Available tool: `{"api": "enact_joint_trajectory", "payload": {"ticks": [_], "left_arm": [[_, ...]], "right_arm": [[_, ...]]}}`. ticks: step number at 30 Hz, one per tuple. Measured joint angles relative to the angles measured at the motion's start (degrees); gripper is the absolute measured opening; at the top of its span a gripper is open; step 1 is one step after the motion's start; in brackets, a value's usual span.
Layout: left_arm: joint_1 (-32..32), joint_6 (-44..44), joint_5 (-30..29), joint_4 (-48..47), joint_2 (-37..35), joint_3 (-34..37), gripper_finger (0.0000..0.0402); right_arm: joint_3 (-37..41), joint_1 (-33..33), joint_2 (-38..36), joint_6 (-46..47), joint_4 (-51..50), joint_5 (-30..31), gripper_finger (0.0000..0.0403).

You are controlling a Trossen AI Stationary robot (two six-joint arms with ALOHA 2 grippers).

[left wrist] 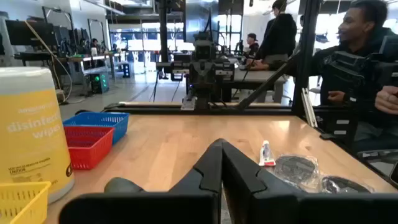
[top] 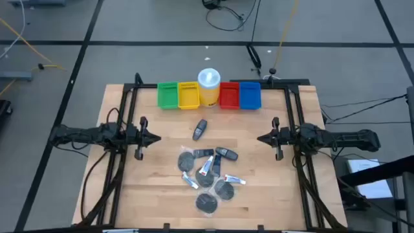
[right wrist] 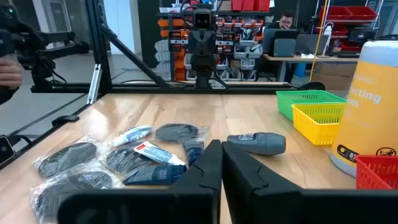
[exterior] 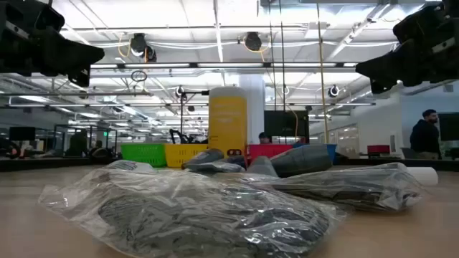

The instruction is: Pick & Place Travel size toiletries

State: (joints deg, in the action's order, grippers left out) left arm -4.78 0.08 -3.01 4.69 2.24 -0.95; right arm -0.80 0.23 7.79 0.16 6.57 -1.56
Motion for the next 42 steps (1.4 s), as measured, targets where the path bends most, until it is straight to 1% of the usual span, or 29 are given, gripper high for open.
{"api": "enact_joint_trajectory", "payload": {"ticks": [5,13,19,23,27,29,31,35,37,39,42], "left_arm": [[0.0,0.3,0.0,0.1,0.0,0.0,0.0002],[0.0,0.2,0.0,0.1,0.0,0.0,0.0020],[0.0,0.9,0.0,0.1,0.0,0.0,0.0021],[0.0,0.9,0.0,0.1,0.0,0.0,0.0021],[0.0,0.9,0.0,0.1,0.0,0.0,0.0021],[0.0,0.9,0.0,0.1,0.0,0.0,0.0021],[0.0,0.9,0.0,0.1,0.0,0.0,0.0021],[0.0,0.9,0.0,0.1,0.0,0.0,0.0021],[0.0,0.9,0.0,0.1,0.0,0.0,0.0021],[0.0,0.9,0.1,0.1,0.0,0.0,0.0021],[0.0,0.9,0.1,0.0,0.0,0.0,0.0021]], "right_arm": [[0.0,0.0,0.0,0.0,0.0,0.0,0.0000],[0.0,0.0,0.0,0.0,0.0,0.0,0.0000],[0.0,0.0,0.0,0.0,0.3,0.0,0.0000],[0.0,0.0,0.0,-0.2,3.7,0.0,0.0000],[0.0,0.0,1.7,4.0,10.4,0.0,0.0000],[0.0,0.0,4.3,5.0,14.2,0.1,0.0003],[0.0,0.1,8.5,5.2,17.2,0.8,0.0009],[0.0,1.3,20.2,5.2,25.4,4.3,0.0032],[-0.6,2.1,26.7,5.3,29.9,4.7,0.0053],[-2.3,3.0,33.3,5.7,32.0,4.7,0.0080],[-5.3,4.5,43.3,7.0,31.3,4.5,0.0132]]}}
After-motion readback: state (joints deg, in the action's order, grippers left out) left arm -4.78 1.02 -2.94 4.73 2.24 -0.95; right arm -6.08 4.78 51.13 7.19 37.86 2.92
